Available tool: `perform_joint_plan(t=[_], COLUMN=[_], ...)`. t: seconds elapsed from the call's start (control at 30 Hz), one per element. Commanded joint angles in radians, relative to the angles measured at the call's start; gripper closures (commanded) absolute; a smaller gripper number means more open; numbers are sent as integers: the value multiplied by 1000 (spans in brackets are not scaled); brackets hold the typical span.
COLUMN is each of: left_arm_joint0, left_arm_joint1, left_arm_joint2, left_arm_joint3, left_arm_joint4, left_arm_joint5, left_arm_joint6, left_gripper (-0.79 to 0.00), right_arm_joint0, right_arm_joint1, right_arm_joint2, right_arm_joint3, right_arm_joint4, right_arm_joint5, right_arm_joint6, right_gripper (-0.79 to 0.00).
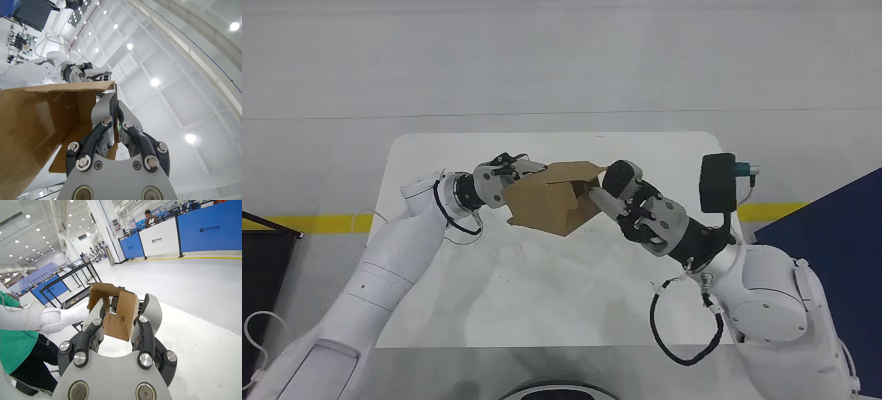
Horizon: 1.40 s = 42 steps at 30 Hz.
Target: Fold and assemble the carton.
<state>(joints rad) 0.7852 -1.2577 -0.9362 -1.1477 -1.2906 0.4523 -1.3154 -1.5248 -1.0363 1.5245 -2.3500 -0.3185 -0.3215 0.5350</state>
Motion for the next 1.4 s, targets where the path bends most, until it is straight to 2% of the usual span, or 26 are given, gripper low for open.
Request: perform_joint_plan(t=[0.0, 0.07, 0.1, 0.17, 0.2, 0.27, 0.33, 0.4, 0.47, 0.57, 0.73, 1.1, 1.37], left_arm_joint0=[0, 0, 0, 0, 0, 0, 0, 0, 0, 0, 0, 0, 0], left_arm_joint1=[0, 0, 0, 0, 0, 0, 0, 0, 0, 0, 0, 0, 0], left_arm_joint2=[0, 0, 0, 0, 0, 0, 0, 0, 0, 0, 0, 0, 0], left_arm_joint3=[0, 0, 0, 0, 0, 0, 0, 0, 0, 0, 0, 0, 0], left_arm_joint4=[0, 0, 0, 0, 0, 0, 0, 0, 0, 0, 0, 0, 0], left_arm_joint5=[0, 0, 0, 0, 0, 0, 0, 0, 0, 0, 0, 0, 0], left_arm_joint6=[0, 0, 0, 0, 0, 0, 0, 0, 0, 0, 0, 0, 0], left_gripper=[0, 0, 0, 0, 0, 0, 0, 0, 0, 0, 0, 0, 0], right_arm_joint0=[-9, -21, -28, -42, -48, -61, -71, -83, -80, -59, 0, 132, 221], right_arm_joint1=[1, 2, 1, 2, 4, 7, 11, 15, 18, 22, 21, 12, 4], right_arm_joint2=[14, 28, 33, 55, 71, 103, 146, 177, 161, 123, 23, -116, -183], right_arm_joint3=[0, 0, 0, 0, 0, 0, 0, 0, 0, 0, 0, 38, 101], right_arm_joint4=[58, 127, 183, 314, 384, 541, 633, 660, 689, 640, 538, 435, 431], right_arm_joint5=[-23, -36, -44, -66, -80, -109, -114, -90, -80, -28, 65, 223, 307], right_arm_joint6=[11, 14, 14, 30, 47, 103, 163, 201, 271, 326, 311, 220, 200], right_gripper=[-339, -283, -231, -55, 0, 0, 0, 0, 0, 0, 0, 0, 0])
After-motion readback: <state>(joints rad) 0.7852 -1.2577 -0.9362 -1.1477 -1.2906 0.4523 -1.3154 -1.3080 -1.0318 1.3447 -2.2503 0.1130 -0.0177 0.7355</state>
